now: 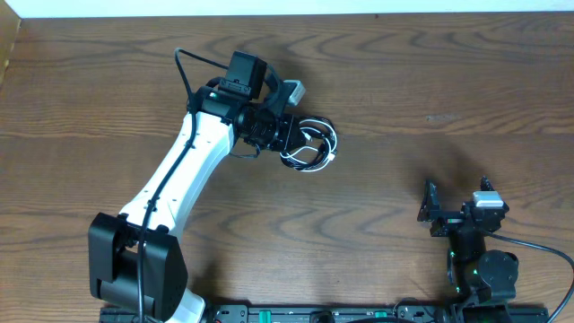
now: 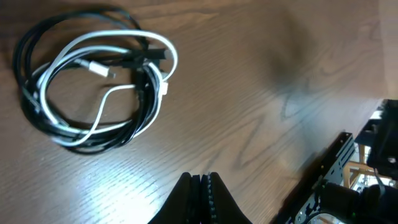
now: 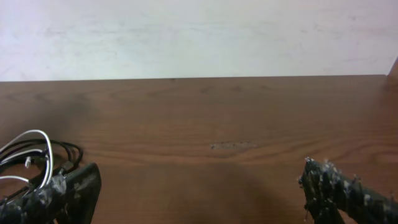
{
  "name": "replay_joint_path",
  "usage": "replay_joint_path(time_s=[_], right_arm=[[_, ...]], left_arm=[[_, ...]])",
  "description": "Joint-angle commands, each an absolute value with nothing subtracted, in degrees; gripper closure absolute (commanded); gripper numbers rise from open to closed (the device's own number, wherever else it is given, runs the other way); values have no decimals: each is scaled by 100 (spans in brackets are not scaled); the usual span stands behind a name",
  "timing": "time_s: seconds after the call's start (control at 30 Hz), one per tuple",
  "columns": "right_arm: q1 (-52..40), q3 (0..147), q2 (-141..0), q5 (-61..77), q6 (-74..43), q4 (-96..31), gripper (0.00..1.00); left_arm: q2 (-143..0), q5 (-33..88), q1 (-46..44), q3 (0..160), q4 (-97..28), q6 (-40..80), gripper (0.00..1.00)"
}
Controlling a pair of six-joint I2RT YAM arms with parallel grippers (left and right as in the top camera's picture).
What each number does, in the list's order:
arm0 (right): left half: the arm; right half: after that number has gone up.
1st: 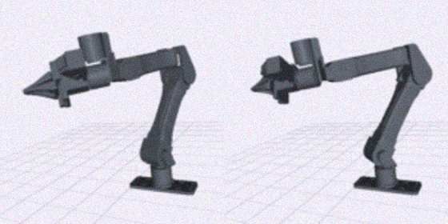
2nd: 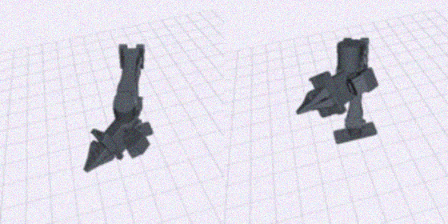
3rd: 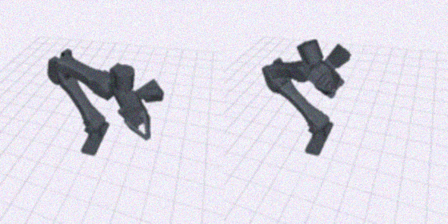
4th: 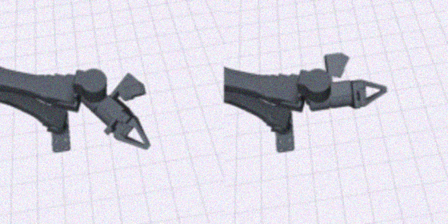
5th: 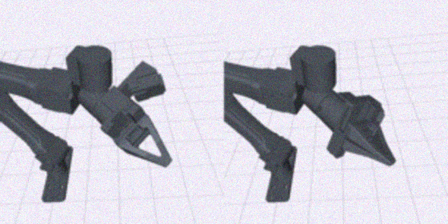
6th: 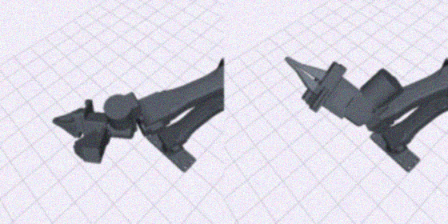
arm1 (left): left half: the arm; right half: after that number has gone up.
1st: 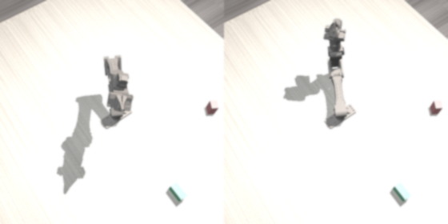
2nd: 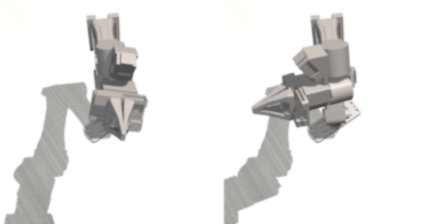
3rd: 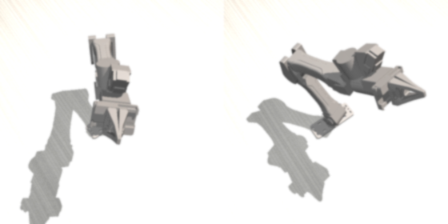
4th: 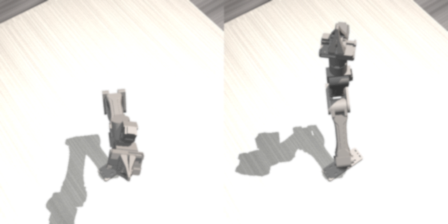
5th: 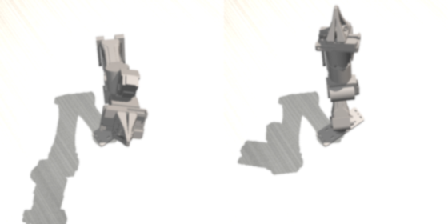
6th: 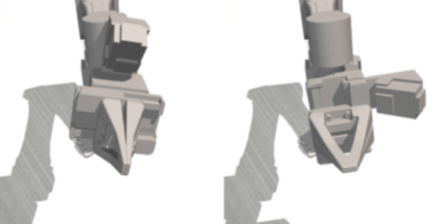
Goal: Untangle cables
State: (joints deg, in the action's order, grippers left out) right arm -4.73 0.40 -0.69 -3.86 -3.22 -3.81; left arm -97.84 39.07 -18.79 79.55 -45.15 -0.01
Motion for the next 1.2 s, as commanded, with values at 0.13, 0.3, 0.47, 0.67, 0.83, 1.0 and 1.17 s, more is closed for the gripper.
replay_joint_path(time_s=[0.13, 0.3, 0.47, 0.67, 0.83, 1.0, 1.17], right_arm=[[-497, 32, -38, -395, -314, -401, 1], [-497, 32, -38, -395, -314, -401, 1], [-497, 32, -38, -395, -314, -401, 1], [-497, 32, -38, -395, -314, -401, 1], [-497, 32, -38, -395, -314, -401, 1], [-497, 32, -38, -395, -314, -401, 1], [-497, 32, -38, -392, -314, -403, 1]], left_arm=[[-9850, 4980, -1586, 8058, -4390, -517, 93], [-9859, 5207, -1566, 8058, -4462, -961, 92], [-9859, 5199, -1566, 8049, -4569, -1201, 93], [-9859, 4685, -1566, 8049, -4783, -904, 93], [-9859, 4388, -1566, 8049, -4906, -274, 93], [-9859, 4388, -1566, 8049, -4906, -224, 92], [-9859, 5205, -1529, 8049, -4893, -154, 93]])
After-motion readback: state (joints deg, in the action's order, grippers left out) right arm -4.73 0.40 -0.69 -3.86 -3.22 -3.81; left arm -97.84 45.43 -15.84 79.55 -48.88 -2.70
